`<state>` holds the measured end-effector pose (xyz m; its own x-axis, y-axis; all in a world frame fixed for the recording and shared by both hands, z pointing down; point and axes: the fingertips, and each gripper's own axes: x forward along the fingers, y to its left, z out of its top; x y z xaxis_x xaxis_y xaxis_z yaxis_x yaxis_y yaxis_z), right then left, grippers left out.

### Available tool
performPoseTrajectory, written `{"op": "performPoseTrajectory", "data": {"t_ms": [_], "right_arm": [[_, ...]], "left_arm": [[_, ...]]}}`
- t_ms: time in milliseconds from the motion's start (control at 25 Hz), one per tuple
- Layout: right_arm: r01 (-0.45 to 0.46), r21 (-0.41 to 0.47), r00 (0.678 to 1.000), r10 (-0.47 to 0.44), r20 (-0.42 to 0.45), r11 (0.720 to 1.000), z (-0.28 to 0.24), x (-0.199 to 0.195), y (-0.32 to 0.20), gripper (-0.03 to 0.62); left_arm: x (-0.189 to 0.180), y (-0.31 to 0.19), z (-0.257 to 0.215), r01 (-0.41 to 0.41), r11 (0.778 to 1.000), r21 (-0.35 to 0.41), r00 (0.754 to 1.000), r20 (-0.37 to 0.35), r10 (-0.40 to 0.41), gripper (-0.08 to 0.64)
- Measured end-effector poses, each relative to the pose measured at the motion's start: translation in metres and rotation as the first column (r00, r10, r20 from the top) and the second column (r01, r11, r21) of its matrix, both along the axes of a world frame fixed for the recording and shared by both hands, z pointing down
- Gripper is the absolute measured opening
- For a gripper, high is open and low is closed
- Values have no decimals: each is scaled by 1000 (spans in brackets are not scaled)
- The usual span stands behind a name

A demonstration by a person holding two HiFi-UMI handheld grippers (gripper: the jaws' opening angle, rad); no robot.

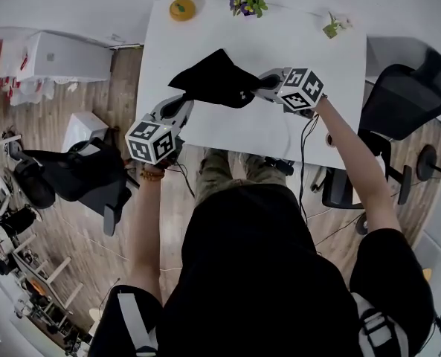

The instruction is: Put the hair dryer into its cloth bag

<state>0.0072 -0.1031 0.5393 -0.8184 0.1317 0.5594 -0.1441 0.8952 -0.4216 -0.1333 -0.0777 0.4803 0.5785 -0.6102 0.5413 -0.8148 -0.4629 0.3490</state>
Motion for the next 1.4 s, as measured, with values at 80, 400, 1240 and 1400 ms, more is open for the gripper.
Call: {"op": "performPoseTrajectory", "data": {"t_ms": [80,400,1240,1400], "right_arm": [[-16,2,1000,16,7,1000,-6,2,-2,48],[-146,-16,980,146,136,989,-68,-8,-41,48],[-399,15,917,400,-5,917,-88,19,-124,49],[-489,-121,868,496,34,864,-87,28,-135,63]], "left_arm": [[1,-4,-5,2,1000,5,1000,-15,-2,32],[-14,-39,-56,108,992,68,986,-136,-98,32],[-7,-138,-71,235,971,-44,904,-357,-235,32],[1,-147,-73,217,975,-37,911,-350,-217,32]]}}
